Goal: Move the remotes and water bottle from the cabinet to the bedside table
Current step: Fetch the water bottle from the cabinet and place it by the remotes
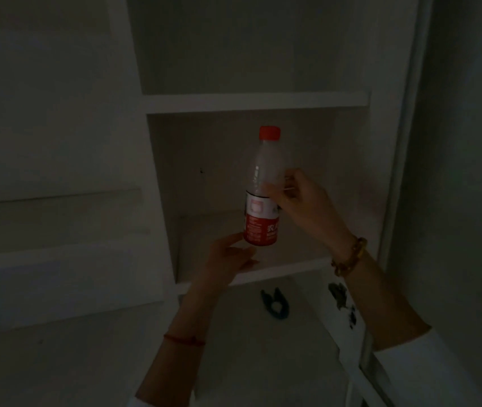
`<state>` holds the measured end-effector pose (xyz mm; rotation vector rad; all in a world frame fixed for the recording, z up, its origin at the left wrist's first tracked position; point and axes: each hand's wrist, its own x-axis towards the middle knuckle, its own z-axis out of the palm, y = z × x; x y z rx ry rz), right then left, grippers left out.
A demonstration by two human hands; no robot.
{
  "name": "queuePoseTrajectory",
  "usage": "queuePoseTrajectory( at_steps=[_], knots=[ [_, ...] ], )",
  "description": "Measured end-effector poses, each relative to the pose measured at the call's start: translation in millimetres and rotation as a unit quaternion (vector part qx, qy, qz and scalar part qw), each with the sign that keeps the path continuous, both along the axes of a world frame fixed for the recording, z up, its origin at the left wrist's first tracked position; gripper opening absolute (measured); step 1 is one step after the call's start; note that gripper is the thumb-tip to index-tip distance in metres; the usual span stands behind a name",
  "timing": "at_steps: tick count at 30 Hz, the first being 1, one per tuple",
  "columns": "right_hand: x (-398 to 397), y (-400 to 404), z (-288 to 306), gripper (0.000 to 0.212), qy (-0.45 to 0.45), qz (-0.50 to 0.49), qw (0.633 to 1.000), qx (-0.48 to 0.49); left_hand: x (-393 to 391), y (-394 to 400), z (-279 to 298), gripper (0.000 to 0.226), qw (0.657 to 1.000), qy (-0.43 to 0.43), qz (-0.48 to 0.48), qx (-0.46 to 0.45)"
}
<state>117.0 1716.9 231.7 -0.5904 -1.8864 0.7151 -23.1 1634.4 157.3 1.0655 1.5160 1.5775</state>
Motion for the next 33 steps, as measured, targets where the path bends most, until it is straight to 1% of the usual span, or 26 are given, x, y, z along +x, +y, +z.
queuePoseTrajectory(
  at_steps=[4, 11, 14, 17, 19, 22, 27, 33],
  knots=[
    [-3.9, -30.8, -8.5, 0.042, 0.012, 0.039, 0.999, 0.000, -2.3, -42.8, -7.4, 0.046, 0.999, 0.033, 0.005, 0.003],
    [-16.6, -79.4, -38.7, 0.040, 0.009, 0.117, 0.993, -0.014, 7.1, -123.6, -34.4, 0.048, 0.997, -0.023, 0.075, 0.012],
    [-23.5, -103.5, -58.4, 0.041, 0.002, 0.159, 0.987, -0.029, 13.6, -159.2, -51.8, 0.049, 0.992, -0.051, 0.112, -0.005],
    [-29.9, -128.4, -80.2, 0.042, -0.022, 0.211, 0.976, -0.053, 19.9, -195.9, -73.2, 0.049, 0.986, -0.057, 0.152, -0.029],
    [-34.2, -147.5, -95.1, 0.046, -0.042, 0.253, 0.964, -0.068, 26.1, -222.4, -88.2, 0.048, 0.981, -0.062, 0.182, -0.041],
    [-41.3, -178.1, -120.0, 0.044, -0.066, 0.312, 0.943, -0.095, 36.0, -263.3, -111.8, 0.049, 0.970, -0.086, 0.222, -0.053],
    [-51.5, -232.6, -157.3, 0.047, -0.103, 0.389, 0.910, -0.103, 59.9, -331.1, -148.0, 0.050, 0.945, -0.109, 0.298, -0.081],
    [-61.8, -309.1, -196.8, 0.047, -0.146, 0.481, 0.855, -0.123, 95.0, -408.8, -179.9, 0.051, 0.904, -0.139, 0.392, -0.101]
  ],
)
